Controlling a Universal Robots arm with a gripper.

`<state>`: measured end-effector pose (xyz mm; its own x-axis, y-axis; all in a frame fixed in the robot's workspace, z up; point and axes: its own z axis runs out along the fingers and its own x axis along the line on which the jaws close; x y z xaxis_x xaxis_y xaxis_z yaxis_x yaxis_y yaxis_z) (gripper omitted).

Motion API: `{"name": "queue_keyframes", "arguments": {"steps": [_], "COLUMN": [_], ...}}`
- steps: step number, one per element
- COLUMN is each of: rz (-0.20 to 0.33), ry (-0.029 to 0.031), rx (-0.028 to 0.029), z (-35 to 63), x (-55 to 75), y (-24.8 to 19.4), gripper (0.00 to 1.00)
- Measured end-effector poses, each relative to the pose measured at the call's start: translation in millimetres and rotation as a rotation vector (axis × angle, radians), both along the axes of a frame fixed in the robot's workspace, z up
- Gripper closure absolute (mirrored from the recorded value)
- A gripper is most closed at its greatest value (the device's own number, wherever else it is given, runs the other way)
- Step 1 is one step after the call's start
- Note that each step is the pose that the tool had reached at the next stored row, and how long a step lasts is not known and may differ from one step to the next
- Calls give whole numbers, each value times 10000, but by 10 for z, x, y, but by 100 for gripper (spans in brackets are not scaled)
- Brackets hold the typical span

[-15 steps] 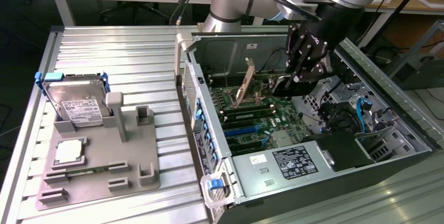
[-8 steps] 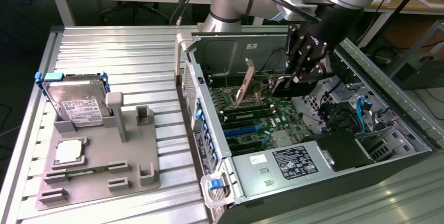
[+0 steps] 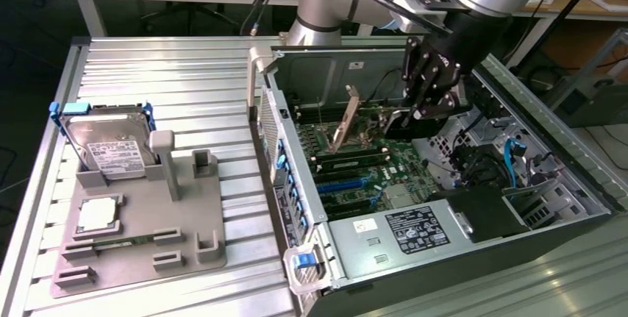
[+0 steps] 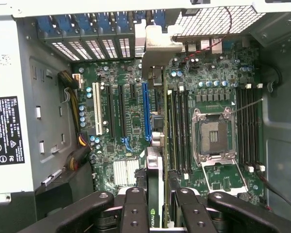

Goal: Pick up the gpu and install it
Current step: 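Insert the gpu into the slot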

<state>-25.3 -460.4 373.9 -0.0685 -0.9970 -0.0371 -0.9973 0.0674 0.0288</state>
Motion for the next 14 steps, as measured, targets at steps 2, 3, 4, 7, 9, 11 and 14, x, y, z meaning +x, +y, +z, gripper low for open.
{"name": "queue_keyframes", "arguments": {"steps": [2,3,4,7,9,11,14], "rz": [0,0,0,0,0,0,0], "ry": [0,0,0,0,0,0,0], "rx": [-1,0,-1,0,-1,0,0], "z": [-3,-11,-17,-23,-26,-30,-35], "x": [0,0,0,0,0,0,0], "y": [0,0,0,0,0,0,0], "gripper": [73,73,73,73,73,73,73]}}
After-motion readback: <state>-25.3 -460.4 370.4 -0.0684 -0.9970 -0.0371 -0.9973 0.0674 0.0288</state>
